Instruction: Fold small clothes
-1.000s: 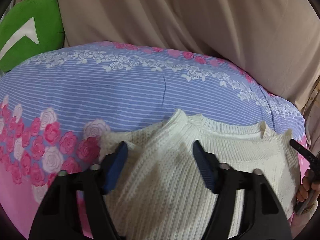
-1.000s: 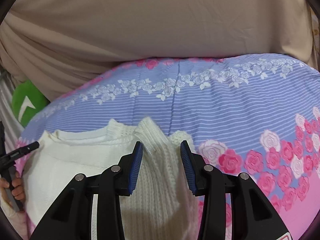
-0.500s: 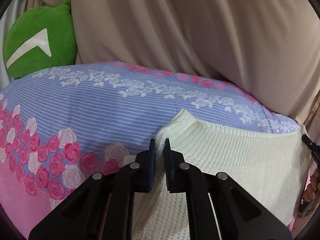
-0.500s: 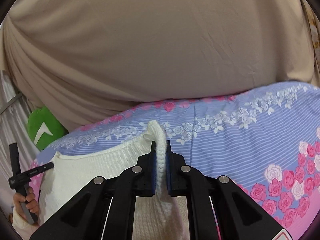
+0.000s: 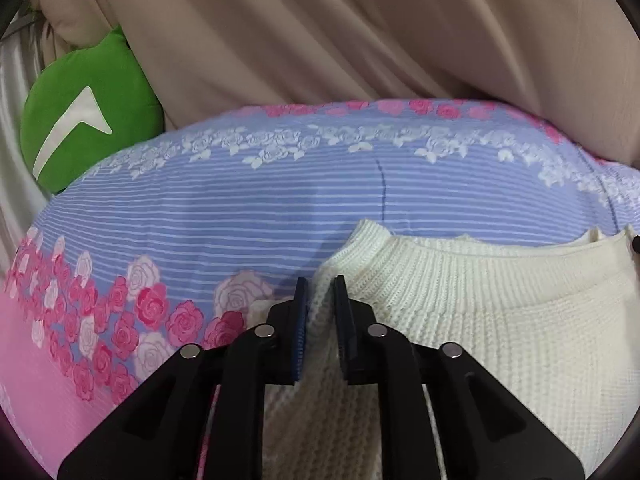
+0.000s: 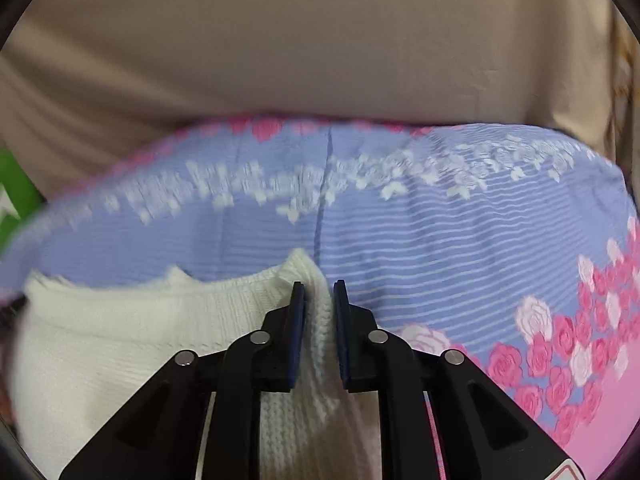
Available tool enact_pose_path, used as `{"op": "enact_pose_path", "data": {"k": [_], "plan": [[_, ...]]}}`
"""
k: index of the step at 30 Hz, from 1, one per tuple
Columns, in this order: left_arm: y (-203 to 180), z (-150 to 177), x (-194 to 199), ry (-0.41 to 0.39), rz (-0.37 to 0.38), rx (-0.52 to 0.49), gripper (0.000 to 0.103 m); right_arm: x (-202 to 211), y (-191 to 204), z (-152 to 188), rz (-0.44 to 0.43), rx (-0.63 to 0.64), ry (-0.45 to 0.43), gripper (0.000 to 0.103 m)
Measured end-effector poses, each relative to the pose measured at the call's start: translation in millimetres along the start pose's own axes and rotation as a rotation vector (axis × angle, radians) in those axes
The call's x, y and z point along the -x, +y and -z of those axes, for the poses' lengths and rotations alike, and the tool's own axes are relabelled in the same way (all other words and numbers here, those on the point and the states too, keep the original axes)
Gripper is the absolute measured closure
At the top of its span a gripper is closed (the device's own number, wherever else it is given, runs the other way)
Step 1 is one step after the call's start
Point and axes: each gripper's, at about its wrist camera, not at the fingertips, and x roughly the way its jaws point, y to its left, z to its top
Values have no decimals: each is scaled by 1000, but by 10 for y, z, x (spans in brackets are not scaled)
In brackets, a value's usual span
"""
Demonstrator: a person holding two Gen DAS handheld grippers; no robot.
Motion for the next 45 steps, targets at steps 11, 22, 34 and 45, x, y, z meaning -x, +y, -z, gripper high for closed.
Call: {"op": "enact_pose_path", "data": {"k": [11, 22, 34, 45], "plan": [[-803, 640, 1045, 5, 316, -107, 72, 839, 1291, 1110, -379, 334, 152, 85], [228, 1492, 1093, 92, 159, 11, 92, 1085, -317, 1585, -145, 115, 142, 103], [482, 1653, 1525, 25, 167, 190, 60, 1456, -533, 1665, -78, 0, 12, 66], [745, 1633, 1196, 115, 265, 338, 89, 1401, -763, 1668, -148, -121, 31, 94]]}}
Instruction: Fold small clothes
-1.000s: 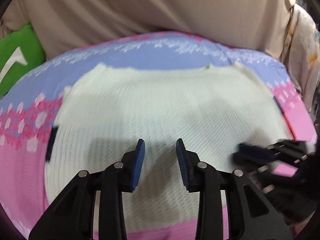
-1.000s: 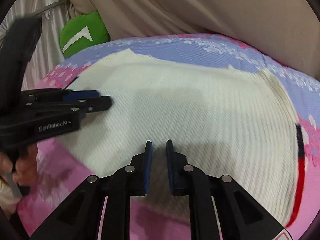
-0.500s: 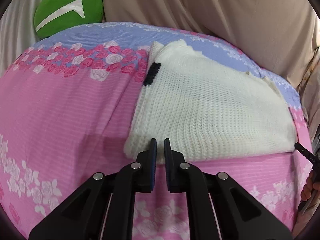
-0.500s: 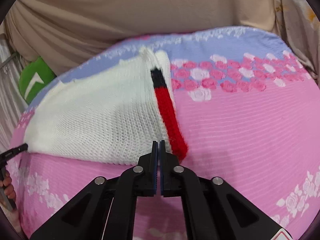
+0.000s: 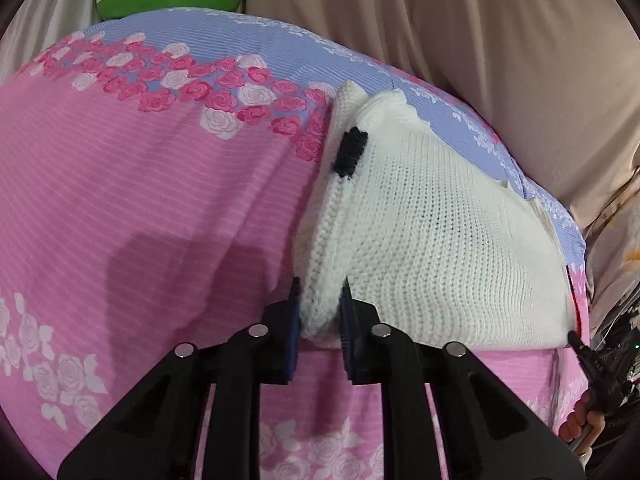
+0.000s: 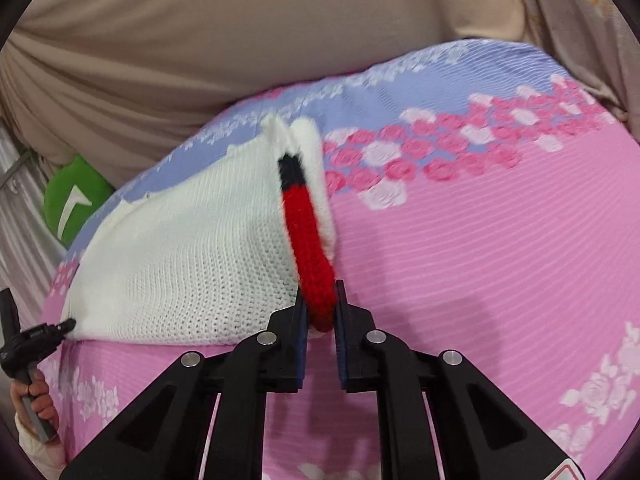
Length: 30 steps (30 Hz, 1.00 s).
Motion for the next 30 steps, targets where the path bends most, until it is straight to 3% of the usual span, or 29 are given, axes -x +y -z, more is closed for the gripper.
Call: {"op": "enact_pose_path", "data": {"k": [5, 11, 18, 21, 24, 26, 27, 28, 30], "plan": [[152, 144, 53, 23, -5, -11, 89, -44, -236, 177, 44, -29, 45, 94], [64, 289, 262, 40, 6, -53, 89, 211, -111, 228, 61, 4, 43, 94], [377, 879, 720, 136, 39, -12, 90, 798, -347, 801, 94, -40, 98, 94], [359, 988, 744, 136, 42, -9, 88, 733, -350, 971, 102, -15, 134, 92], [270, 966, 787, 90, 53, -16, 79, 828, -305, 919, 92, -33, 66, 84], [225, 917, 908, 31, 75, -10, 63, 1034, -212, 812, 68, -49, -37, 82], [209, 885, 956, 4, 79, -2, 40, 1103, -135, 766, 74, -29, -74, 81], [197, 849, 995, -27, 84, 16, 26, 1157, 12, 713, 70, 9, -108, 81], [167, 777, 950, -46, 102, 28, 25, 1122, 313, 650, 2, 75, -108, 81]]}}
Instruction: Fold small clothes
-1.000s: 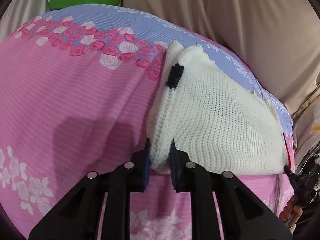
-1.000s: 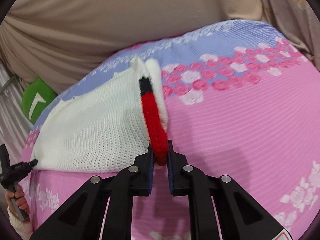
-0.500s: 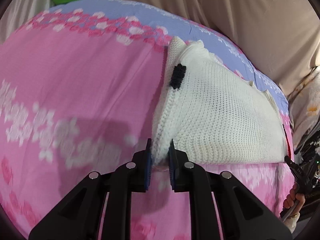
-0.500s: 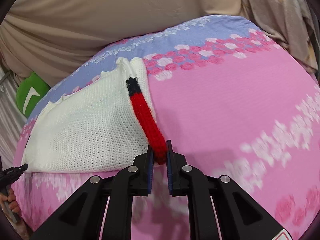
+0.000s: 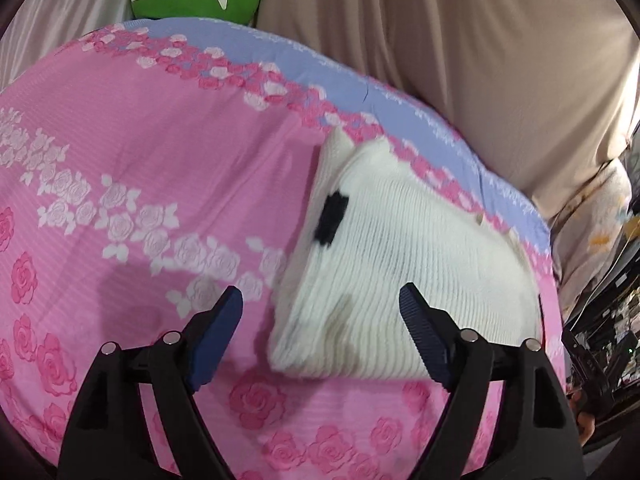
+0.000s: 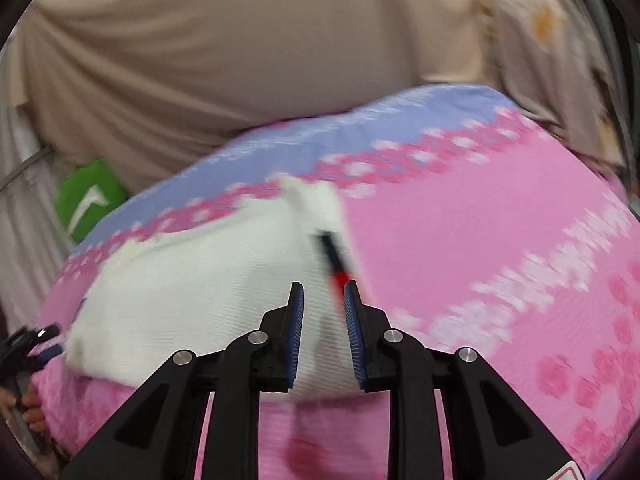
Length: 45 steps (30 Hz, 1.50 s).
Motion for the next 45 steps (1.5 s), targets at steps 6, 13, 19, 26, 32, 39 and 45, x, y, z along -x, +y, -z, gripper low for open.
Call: {"op": "enact_pose_path", "data": {"k": [6, 13, 19, 26, 32, 39, 45], "plan": [[-15, -51, -434, 96, 65, 66, 36, -643, 985, 187, -232, 176, 186, 94], [-35, -121, -393, 68, 88, 72, 76, -1044, 1175, 459, -228, 227, 277, 98], [-930, -232, 31, -66, 163, -151, 79, -1018, 1090, 440, -267, 189, 288, 98], [-2293, -79, -145, -58, 273, -432, 81, -728, 598, 298, -276, 64, 232, 97], [-3056, 411, -799, 128, 346, -564, 95, -444, -84, 210, -175, -53, 172, 88], [-3254, 893, -1282, 243, 271, -635, 92, -243, -542, 137, -137, -118, 128, 86], [-2928, 732, -571, 121, 326, -603, 43, -251, -457, -164, -264, -91, 113, 62]]}}
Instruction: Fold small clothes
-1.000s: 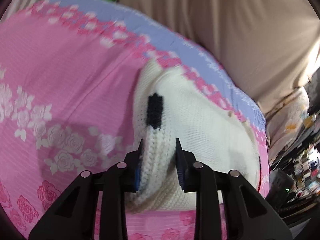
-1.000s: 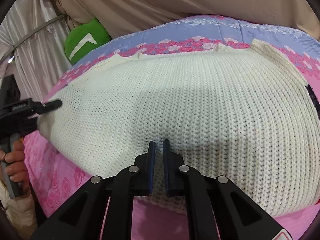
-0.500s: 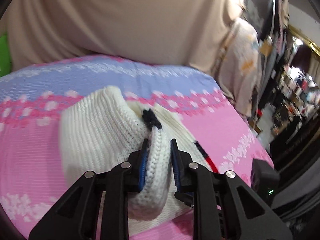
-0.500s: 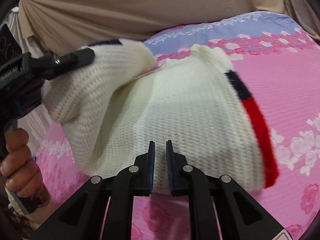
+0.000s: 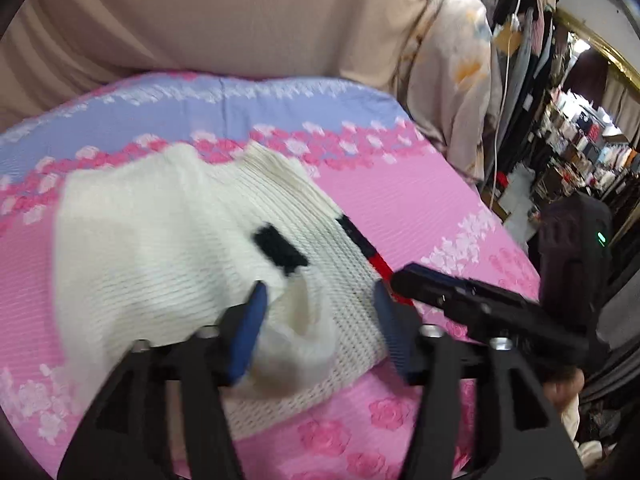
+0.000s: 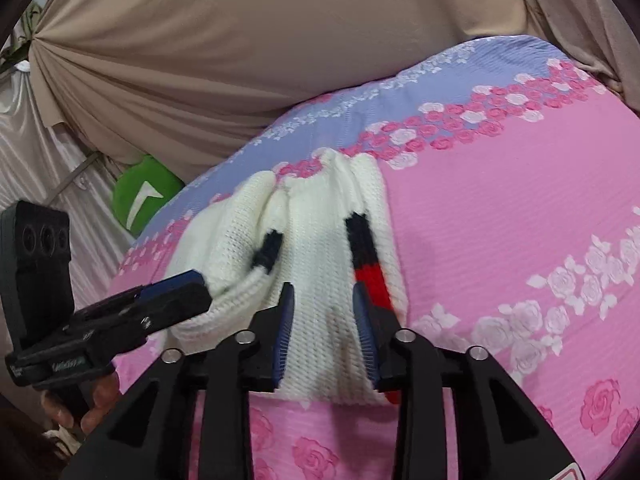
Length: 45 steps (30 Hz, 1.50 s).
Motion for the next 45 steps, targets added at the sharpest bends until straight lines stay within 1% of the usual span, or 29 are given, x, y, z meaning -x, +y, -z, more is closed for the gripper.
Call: {"op": "enact_pose_path", "data": {"k": [1, 2, 3, 4, 6, 7, 9, 10, 12, 13, 14, 15, 16, 19, 20, 22, 24, 25, 26, 27, 29, 31, 33, 35, 38, 42, 43, 44, 45], "plan": [[46, 23, 122, -16, -22, 9, 37, -44, 47, -73, -36, 1, 9, 51], [108, 58, 223, -25, -50, 22, 34, -108, 95, -144, -67, 4, 21, 47], [171, 89, 301, -30, -74, 38, 30, -173, 152, -194, -94, 10, 35, 40], [247, 130, 375, -30, -98, 58, 30, -274, 211, -264, -130, 16, 60, 38], [388, 231, 456, -10, -145, 94, 29, -520, 284, -367, -168, 2, 123, 37], [435, 283, 464, -4, -160, 106, 27, -650, 316, -394, -176, -6, 161, 37], [542, 410, 462, 20, -197, 125, 23, -880, 375, -416, -183, -11, 220, 37], [584, 466, 435, 32, -210, 133, 23, -1013, 427, -410, -183, -8, 258, 36], [647, 561, 375, 64, -226, 147, 23, -1187, 519, -386, -187, 2, 303, 36], [693, 607, 343, 79, -228, 157, 23, -1257, 574, -367, -178, 15, 317, 52], [727, 640, 315, 89, -234, 167, 23, -1289, 621, -351, -180, 29, 318, 66], [753, 660, 301, 95, -239, 172, 23, -1281, 656, -352, -182, 39, 309, 75], [774, 672, 286, 100, -246, 179, 23, -1195, 673, -372, -199, 37, 278, 80], [774, 645, 347, 77, -228, 187, 23, -782, 591, -463, -268, 14, 159, 82], [762, 619, 379, 62, -220, 185, 23, -635, 512, -463, -267, 1, 121, 82], [740, 557, 403, 38, -209, 177, 20, -442, 291, -410, -205, -18, 72, 82], [703, 486, 377, 23, -201, 168, 20, -462, 21, -296, -108, -51, 94, 82], [686, 455, 329, 26, -195, 164, 20, -556, -144, -210, -47, -77, 131, 81], [670, 427, 274, 33, -187, 163, 20, -603, -229, -157, -52, -90, 140, 81], [652, 409, 224, 38, -175, 162, 20, -588, -298, -131, -87, -109, 124, 82], [595, 369, 125, 50, -164, 154, 20, -494, -292, -144, -84, -131, 112, 78], [549, 325, 53, 61, -152, 153, 20, -317, -218, -161, -36, -89, 59, 68], [517, 301, 35, 56, -140, 155, 20, -122, -144, -145, -19, -70, 4, 68], [482, 281, 27, 51, -140, 153, 20, 41, -36, -95, -14, -35, -25, 68], [455, 253, -5, 49, -168, 134, 20, 173, 103, -7, -44, 21, 5, 68], [386, 244, -85, 55, -231, 96, 20, 50, 120, 162, -45, 47, 77, 65], [375, 249, -99, 56, -245, 91, 20, -15, 104, 188, -44, 43, 95, 66], [363, 252, -108, 59, -255, 86, 20, -61, 80, 203, -43, 41, 105, 72], [348, 253, -117, 60, -268, 80, 20, -87, 52, 207, -46, 35, 107, 90]]}}
